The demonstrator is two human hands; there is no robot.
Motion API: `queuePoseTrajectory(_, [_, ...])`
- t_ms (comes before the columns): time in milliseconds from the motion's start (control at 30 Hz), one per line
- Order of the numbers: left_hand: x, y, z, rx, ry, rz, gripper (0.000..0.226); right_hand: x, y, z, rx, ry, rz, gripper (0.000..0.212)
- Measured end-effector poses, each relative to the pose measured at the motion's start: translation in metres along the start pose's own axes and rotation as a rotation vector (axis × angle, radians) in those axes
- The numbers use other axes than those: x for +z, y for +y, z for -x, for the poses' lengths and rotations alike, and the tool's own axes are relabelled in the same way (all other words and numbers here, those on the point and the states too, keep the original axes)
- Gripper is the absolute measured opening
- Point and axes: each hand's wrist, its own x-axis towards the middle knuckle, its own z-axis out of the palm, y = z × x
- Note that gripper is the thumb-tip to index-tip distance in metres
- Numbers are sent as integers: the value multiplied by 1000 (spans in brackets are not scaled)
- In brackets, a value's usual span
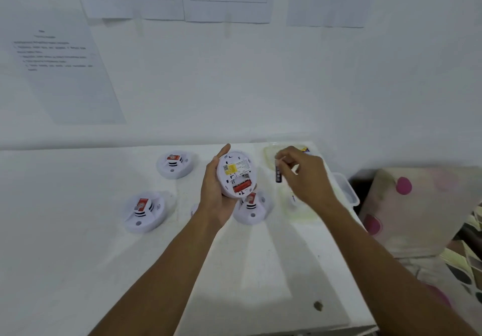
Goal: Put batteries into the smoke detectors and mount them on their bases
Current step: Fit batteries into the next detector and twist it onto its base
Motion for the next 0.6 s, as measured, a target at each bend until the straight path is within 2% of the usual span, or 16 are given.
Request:
queuePoseTrajectory(133, [13, -18, -5, 24, -10, -8, 37, -29, 53, -14, 219, -276, 229, 12])
queuePoseTrajectory(200, [17, -25, -6, 25, 3, -21, 37, -30, 67, -13, 278, -416, 304, 11])
queuePoseTrajectory(267, [20, -32, -6, 45, 8, -32, 39, -26, 75, -11, 295, -486, 329, 10])
queuePoseTrajectory(433, [22, -39, -10, 67, 7, -66, 43, -22, 82, -11, 300, -512, 291, 7])
queuePoseTrajectory(600, [26, -42, -12, 70, -13, -66, 55, -33, 74, -12, 298, -381, 153, 21])
